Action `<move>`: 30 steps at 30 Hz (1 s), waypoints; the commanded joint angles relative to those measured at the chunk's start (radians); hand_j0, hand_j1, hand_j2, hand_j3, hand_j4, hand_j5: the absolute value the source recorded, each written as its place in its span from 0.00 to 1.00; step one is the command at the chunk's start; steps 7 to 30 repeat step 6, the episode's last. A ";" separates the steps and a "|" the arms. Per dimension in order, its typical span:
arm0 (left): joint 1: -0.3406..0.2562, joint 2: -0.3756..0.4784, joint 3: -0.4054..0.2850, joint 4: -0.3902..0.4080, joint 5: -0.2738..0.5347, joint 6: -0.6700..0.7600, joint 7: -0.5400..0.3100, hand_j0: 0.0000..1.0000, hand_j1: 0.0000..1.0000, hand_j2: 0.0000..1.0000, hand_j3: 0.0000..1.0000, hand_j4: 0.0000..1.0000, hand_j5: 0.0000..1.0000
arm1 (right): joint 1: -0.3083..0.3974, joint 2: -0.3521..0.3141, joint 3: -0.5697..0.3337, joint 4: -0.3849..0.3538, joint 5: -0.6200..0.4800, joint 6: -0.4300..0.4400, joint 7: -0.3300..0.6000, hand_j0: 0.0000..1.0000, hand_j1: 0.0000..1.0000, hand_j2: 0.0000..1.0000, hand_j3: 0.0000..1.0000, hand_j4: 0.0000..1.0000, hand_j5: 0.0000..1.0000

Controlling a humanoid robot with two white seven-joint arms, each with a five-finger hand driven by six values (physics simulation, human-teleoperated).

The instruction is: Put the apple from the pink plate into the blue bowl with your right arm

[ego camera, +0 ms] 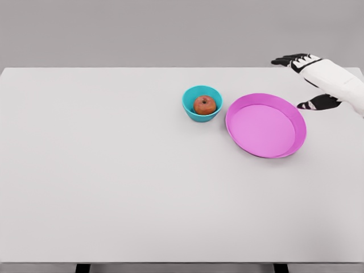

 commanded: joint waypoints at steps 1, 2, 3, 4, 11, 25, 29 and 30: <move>0.000 0.000 0.000 0.000 0.000 0.000 0.000 1.00 1.00 1.00 1.00 1.00 1.00 | 0.002 0.009 -0.039 -0.008 -0.008 -0.009 -0.001 1.00 1.00 1.00 1.00 1.00 1.00; 0.000 0.000 0.000 0.000 0.000 0.000 0.000 1.00 1.00 1.00 1.00 1.00 1.00 | 0.003 0.009 -0.039 -0.005 -0.006 -0.008 -0.001 1.00 1.00 1.00 1.00 1.00 1.00; 0.000 0.000 0.000 0.000 0.000 0.000 0.000 1.00 1.00 1.00 1.00 1.00 1.00 | 0.005 0.009 -0.039 -0.005 -0.006 -0.008 -0.001 1.00 1.00 1.00 1.00 1.00 1.00; 0.000 0.000 -0.002 0.000 0.000 0.000 0.000 1.00 1.00 1.00 1.00 1.00 1.00 | 0.008 0.011 -0.039 -0.008 -0.006 -0.006 -0.001 1.00 1.00 1.00 1.00 1.00 1.00; -0.009 0.000 -0.002 -0.001 0.001 -0.002 0.000 1.00 1.00 1.00 1.00 1.00 1.00 | 0.009 0.009 -0.039 -0.007 -0.006 -0.006 -0.001 1.00 1.00 1.00 1.00 1.00 1.00; -0.009 0.000 -0.002 -0.001 0.001 -0.002 0.000 1.00 1.00 1.00 1.00 1.00 1.00 | 0.009 0.009 -0.039 -0.007 -0.006 -0.006 -0.001 1.00 1.00 1.00 1.00 1.00 1.00; -0.009 0.000 -0.002 -0.001 0.001 -0.002 0.000 1.00 1.00 1.00 1.00 1.00 1.00 | 0.009 0.009 -0.039 -0.007 -0.006 -0.006 -0.001 1.00 1.00 1.00 1.00 1.00 1.00; -0.009 0.000 -0.002 -0.001 0.001 -0.002 0.000 1.00 1.00 1.00 1.00 1.00 1.00 | 0.009 0.009 -0.039 -0.007 -0.006 -0.006 -0.001 1.00 1.00 1.00 1.00 1.00 1.00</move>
